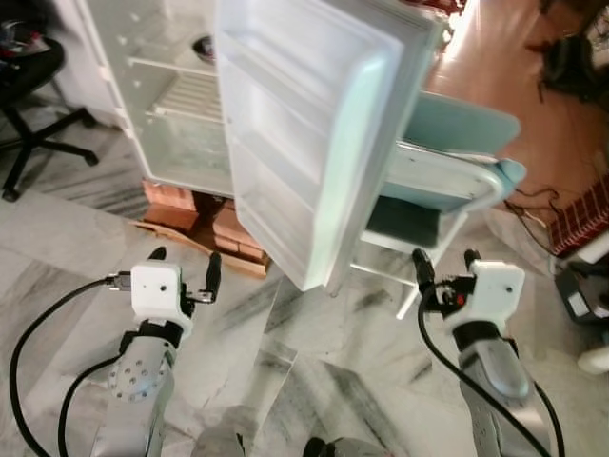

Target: Restocking fridge

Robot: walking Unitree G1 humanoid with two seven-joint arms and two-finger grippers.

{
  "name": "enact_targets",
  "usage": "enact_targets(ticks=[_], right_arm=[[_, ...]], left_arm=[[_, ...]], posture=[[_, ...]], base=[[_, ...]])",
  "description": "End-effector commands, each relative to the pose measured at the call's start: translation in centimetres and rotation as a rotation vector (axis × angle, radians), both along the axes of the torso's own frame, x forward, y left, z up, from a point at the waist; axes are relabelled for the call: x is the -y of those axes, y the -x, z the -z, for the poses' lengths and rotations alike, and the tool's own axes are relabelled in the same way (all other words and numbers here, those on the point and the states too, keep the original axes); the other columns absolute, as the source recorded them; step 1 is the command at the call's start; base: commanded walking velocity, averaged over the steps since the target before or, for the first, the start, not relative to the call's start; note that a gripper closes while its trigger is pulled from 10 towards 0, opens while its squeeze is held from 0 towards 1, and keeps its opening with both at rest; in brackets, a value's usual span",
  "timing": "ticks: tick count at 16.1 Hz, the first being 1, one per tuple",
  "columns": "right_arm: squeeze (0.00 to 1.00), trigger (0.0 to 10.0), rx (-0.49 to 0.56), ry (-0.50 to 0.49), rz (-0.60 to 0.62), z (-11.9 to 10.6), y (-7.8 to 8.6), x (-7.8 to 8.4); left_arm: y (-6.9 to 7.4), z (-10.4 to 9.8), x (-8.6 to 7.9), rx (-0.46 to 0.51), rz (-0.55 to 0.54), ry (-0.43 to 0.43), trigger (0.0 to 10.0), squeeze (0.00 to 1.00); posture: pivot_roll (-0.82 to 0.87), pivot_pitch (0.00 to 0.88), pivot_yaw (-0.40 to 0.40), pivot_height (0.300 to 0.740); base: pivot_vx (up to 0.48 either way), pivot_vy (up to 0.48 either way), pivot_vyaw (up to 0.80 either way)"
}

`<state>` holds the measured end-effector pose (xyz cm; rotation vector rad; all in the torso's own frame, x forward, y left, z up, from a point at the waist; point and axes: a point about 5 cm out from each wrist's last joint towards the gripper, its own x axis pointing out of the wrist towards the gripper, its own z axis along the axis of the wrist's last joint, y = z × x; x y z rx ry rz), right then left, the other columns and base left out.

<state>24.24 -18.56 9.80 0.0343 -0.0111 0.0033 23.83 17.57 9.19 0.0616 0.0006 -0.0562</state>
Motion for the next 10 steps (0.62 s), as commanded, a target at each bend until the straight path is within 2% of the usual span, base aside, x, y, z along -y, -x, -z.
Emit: enact_targets(ticks=[1, 4, 10], right_arm=[[0.0, 10.0, -0.017, -0.004, 0.003, 0.4, 0.0, 0.0], [0.0, 10.0, -0.003, 0.021, -0.013, 0.1, -0.5, -0.1], [0.0, 10.0, 0.019, 0.003, -0.06, -0.5, -1.6, -0.9]], left_arm=[[-0.1, 0.0, 0.1, -0.003, 0.001, 0.01, 10.0, 0.0], [-0.2, 0.0, 0.4, -0.003, 0.005, 0.016, 10.0, 0.0], [-0.3, 0.1, 0.6, -0.004, 0.003, 0.023, 10.0, 0.0]], posture=[[0.06, 0.102, -0.08, 0.74], [0.06, 0.103, -0.079, 0.74], [0.06, 0.105, -0.083, 0.74]], base=[[0.285, 0.0, 0.0], [0.286, 0.0, 0.0], [0.267, 0.0, 0.0]])
